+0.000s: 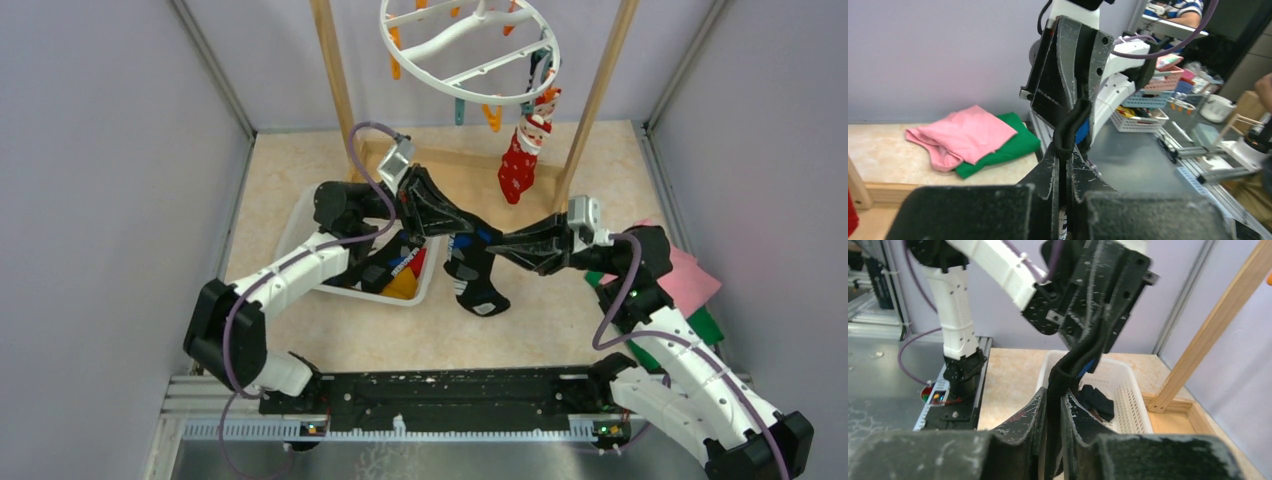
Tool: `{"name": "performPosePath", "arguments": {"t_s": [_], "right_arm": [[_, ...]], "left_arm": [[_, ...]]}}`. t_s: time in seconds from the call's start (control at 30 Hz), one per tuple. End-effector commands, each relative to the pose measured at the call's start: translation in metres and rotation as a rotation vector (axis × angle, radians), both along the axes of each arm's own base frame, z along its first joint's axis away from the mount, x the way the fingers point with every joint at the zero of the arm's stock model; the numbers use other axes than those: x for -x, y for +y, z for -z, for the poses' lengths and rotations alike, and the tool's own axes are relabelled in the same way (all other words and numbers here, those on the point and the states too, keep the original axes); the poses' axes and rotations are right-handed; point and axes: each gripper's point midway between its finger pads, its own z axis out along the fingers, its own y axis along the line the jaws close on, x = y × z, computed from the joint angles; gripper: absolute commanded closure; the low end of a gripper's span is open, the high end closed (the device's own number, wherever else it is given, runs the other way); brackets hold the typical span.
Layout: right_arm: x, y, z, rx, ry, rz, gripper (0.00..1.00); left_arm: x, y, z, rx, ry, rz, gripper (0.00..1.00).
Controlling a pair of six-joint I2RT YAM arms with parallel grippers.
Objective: Clip the socks to the hanger
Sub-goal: Pick up the sock from the bin.
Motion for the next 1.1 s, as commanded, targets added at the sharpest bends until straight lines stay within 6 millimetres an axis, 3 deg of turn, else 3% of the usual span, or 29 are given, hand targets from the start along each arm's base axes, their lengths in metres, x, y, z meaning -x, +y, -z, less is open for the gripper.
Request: {"name": "performPosePath", "arguments": {"t_s": [0.0,0.13,0.43,0.63,0.83,0.9,1.07], "right_arm": [[0.020,0.000,-0.010,-0.001,-0.121,-0.092,0.81],[0.020,0.002,-0.008,0.018,-0.152,-0.106,0.73],[-0.008,0.005,-0.004,0.067,-0.160,-0.003,0.74],[0.007,0.007,-0.003,0.071,-0.219,-0.086,1.00],[0.026,0.009,-0.008,0.088,-0.370,-0.172,1.00],[0.029,0.013,-0.009,0.094,-0.398,-0.196,1.00],[0.036,0.022,-0.011,0.073,-0.415,-0.233,1.00]], "left_arm": [[0.012,0.010,-0.018,-0.016,0.010,0.141,1.00],[0.012,0.009,-0.020,-0.005,0.038,0.200,1.00],[0.011,0.007,-0.020,-0.002,0.057,0.229,1.00],[0.007,0.005,-0.017,-0.023,0.088,0.240,1.00],[-0.003,-0.005,-0.007,-0.090,0.189,0.285,0.99],[-0.003,-0.011,0.000,-0.128,0.216,0.315,0.92],[0.004,-0.027,0.007,-0.157,0.216,0.366,0.60]]}}
